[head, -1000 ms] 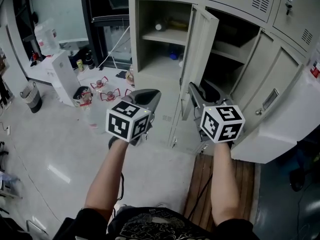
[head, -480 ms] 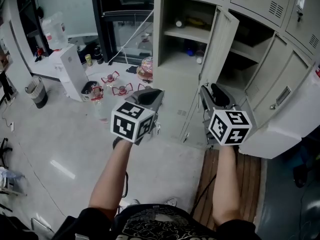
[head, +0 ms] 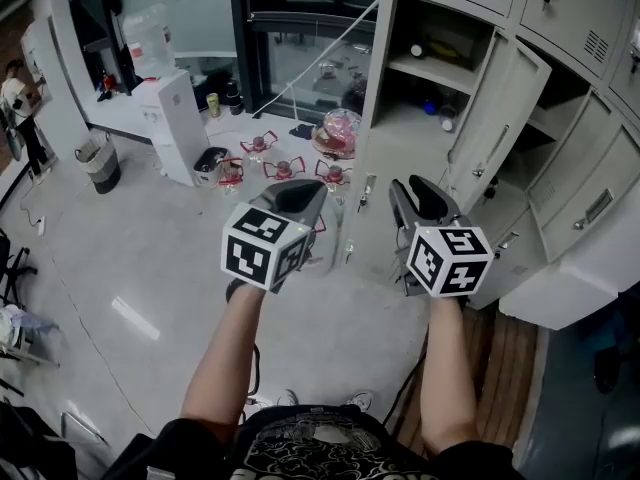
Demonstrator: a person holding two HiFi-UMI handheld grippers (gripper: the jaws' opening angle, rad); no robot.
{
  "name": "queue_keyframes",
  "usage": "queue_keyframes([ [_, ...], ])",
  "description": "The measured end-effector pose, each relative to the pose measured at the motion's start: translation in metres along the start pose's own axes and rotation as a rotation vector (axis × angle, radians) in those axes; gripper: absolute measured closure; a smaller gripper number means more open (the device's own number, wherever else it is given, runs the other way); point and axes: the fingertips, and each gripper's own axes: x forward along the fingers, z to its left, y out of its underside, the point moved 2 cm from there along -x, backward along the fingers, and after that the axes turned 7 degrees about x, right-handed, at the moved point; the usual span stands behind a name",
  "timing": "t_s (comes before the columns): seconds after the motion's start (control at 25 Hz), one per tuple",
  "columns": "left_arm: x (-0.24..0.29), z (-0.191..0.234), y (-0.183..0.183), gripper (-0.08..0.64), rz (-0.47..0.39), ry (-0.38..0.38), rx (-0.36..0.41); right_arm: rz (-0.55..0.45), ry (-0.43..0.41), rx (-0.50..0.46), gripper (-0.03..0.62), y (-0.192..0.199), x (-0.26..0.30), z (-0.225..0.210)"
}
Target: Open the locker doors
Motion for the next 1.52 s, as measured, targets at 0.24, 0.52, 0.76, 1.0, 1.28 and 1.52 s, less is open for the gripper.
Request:
queue_keyframes([
  [0.24, -0.06, 0.044, 0.017, 0.558, 0.008, -0.096, -0.012, 0.041, -0.086, -0.014, 0.499, 0.016, 0.024, 0.071],
  [0.52, -0.124, 0.086, 0.037, 0.558, 0.022, -0.198, -0.023, 0.073, -0.18, -0.024, 0.528, 0.032, 0.048, 0.142],
  [0.76, -0.163, 0.112, 0.052, 0.558, 0.043, -0.25, -0.034, 0.099, -0.235, -0.024, 0.566, 0.044, 0.064, 0.189],
  [1.0, -0.184, 0.127, 0.063, 0.558, 0.063, -0.272, -0.024, 0.1, -0.257, -0.019, 0.591, 0.051, 0.073, 0.212],
  [1.28, -0.198, 0.137, 0.076, 0.558, 0.072, -0.279, -0.028, 0.094, -0.265, 0.006, 0.591, 0.057, 0.079, 0.226],
  [1.52, -0.201, 0.141, 0.079, 0.558, 0.077, -0.289, -0.019, 0.096, -0.269, 0.004, 0.591, 0.058, 0.083, 0.23],
])
